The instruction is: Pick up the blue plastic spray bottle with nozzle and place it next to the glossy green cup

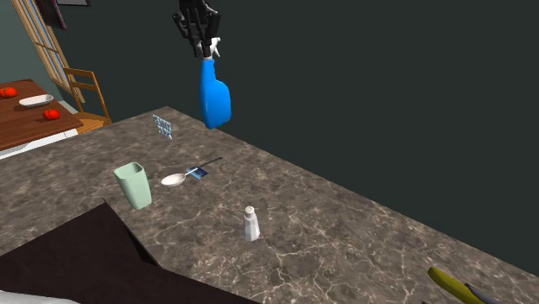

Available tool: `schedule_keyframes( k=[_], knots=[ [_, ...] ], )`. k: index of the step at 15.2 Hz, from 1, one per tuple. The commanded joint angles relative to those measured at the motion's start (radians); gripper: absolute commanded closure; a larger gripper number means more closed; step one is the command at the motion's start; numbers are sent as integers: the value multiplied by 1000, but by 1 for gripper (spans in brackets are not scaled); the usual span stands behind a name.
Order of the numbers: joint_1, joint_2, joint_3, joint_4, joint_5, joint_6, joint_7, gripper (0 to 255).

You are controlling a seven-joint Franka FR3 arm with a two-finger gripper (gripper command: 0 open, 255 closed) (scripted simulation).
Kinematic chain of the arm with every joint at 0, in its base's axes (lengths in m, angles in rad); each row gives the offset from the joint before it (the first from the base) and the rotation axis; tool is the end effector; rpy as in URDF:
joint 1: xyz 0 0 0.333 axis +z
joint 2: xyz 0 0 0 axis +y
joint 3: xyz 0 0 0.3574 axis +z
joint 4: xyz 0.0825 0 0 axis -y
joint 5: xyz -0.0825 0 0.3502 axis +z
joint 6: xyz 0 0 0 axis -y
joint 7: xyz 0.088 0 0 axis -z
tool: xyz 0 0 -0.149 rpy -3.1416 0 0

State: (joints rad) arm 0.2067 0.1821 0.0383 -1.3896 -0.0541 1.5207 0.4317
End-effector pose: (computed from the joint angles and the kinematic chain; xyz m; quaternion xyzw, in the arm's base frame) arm 0.5617 0.1296 0.5987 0.9950 -0.0940 -0.0162 0.0307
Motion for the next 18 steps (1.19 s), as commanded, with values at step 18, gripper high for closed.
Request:
schedule_keyframes(
  k=[18],
  knots=[
    [279,200,151,186,-39,-6,420,255]
  ],
)
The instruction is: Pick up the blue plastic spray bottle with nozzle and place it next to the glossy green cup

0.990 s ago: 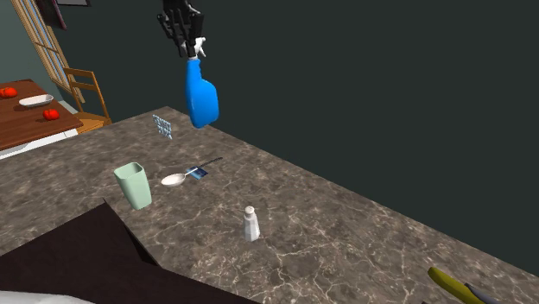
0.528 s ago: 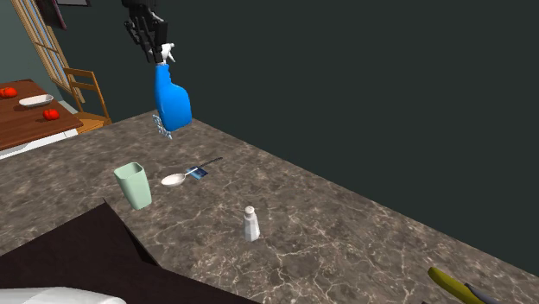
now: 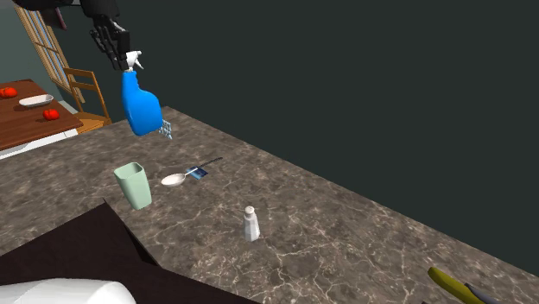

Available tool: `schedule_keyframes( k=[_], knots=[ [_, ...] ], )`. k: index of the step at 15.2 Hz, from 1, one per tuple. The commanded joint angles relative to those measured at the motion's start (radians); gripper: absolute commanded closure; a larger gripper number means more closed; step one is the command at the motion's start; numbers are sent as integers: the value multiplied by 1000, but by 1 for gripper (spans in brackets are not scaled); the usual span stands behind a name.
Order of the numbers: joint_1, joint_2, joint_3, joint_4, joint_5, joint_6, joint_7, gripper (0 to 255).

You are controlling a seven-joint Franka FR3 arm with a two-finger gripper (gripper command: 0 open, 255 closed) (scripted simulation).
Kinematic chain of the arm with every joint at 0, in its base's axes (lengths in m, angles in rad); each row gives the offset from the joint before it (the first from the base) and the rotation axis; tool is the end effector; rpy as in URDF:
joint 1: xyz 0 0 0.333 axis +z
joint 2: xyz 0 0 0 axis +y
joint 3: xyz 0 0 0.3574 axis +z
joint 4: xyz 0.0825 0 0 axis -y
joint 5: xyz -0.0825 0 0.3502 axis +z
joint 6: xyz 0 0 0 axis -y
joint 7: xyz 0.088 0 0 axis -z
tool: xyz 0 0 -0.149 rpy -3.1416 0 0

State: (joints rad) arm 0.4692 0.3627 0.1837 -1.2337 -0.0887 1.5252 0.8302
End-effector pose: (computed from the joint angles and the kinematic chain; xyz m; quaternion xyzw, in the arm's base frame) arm 0.5234 0.3554 0.5593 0.9950 -0.0938 -0.0163 0.0308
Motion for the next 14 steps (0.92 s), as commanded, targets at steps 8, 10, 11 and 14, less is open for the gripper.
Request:
schedule_keyframes(
  k=[8,10,11,14],
  knots=[
    [99,128,27,125,-26,-3,116,255],
    [95,119,28,84,-25,30,117,255],
    [93,115,28,64,-24,45,117,255],
    [89,106,27,10,-23,91,119,255]
  ],
)
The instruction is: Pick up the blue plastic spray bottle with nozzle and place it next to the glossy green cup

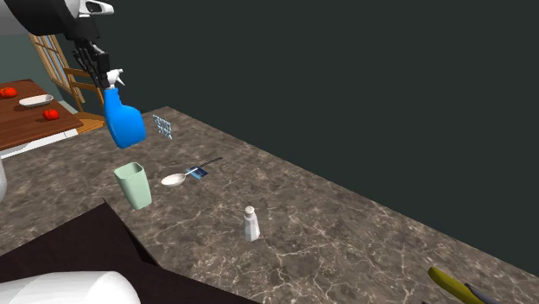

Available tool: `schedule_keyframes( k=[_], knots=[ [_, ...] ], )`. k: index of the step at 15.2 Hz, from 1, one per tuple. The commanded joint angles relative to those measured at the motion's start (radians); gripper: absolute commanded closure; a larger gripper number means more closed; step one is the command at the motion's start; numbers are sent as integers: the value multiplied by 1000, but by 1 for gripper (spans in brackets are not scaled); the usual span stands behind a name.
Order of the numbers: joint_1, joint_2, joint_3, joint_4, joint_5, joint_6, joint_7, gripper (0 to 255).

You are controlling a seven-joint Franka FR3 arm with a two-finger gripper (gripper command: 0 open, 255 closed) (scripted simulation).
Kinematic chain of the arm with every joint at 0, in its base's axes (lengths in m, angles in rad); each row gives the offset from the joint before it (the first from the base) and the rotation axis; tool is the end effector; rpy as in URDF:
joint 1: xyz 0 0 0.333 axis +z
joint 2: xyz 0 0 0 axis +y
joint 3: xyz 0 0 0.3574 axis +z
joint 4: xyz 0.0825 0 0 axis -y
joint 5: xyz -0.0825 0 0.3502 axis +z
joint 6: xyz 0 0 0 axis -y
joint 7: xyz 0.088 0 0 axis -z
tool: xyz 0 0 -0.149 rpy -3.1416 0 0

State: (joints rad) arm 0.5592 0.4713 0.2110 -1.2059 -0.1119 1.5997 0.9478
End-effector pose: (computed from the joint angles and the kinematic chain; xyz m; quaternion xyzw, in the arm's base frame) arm 0.5119 0.4296 0.5080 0.9949 -0.0947 -0.0163 0.0309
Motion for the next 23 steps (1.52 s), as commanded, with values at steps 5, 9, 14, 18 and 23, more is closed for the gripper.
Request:
schedule_keyframes(
  k=[5,9,14,18,23],
  knots=[
    [-6,-9,0,-96,1,87,4,255],
    [-9,-9,-1,-149,0,141,6,255],
    [-12,-2,-3,-207,-2,205,9,255],
    [-13,7,-4,-247,-5,253,12,255],
    [-13,23,-7,-289,-10,312,16,255]
  ],
)
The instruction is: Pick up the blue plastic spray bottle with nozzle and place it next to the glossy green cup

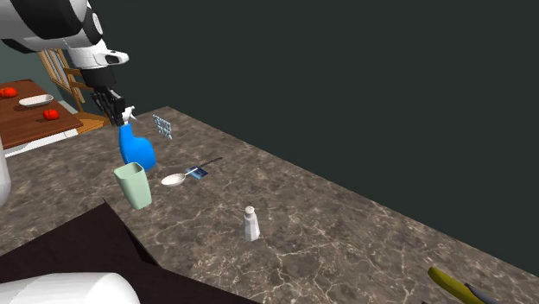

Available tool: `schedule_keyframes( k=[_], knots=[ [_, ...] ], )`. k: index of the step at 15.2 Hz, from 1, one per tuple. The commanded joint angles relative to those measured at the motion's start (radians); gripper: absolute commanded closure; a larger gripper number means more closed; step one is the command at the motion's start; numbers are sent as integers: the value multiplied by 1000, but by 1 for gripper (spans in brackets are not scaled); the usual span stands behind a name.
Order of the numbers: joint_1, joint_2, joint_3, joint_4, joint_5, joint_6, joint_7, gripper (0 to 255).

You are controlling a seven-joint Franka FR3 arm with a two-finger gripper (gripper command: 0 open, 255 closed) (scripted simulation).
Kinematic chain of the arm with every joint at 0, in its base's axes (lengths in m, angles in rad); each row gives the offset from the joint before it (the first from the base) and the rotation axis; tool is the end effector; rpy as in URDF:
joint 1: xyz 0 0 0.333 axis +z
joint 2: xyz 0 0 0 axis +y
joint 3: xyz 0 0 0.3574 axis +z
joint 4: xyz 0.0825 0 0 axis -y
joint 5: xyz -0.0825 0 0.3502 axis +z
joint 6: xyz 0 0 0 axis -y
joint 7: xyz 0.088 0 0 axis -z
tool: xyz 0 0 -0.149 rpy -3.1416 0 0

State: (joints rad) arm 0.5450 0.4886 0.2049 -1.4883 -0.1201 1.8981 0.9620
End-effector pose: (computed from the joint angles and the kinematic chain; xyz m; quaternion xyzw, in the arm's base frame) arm 0.5144 0.4308 0.3968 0.9949 -0.0946 -0.0163 0.0309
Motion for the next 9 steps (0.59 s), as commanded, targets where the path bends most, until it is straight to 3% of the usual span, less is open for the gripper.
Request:
schedule_keyframes(
  k=[1,9],
  knots=[
    [1,10,-1,-15,-3,25,3,255],
    [2,40,-5,-58,-10,97,9,255]
  ],
)
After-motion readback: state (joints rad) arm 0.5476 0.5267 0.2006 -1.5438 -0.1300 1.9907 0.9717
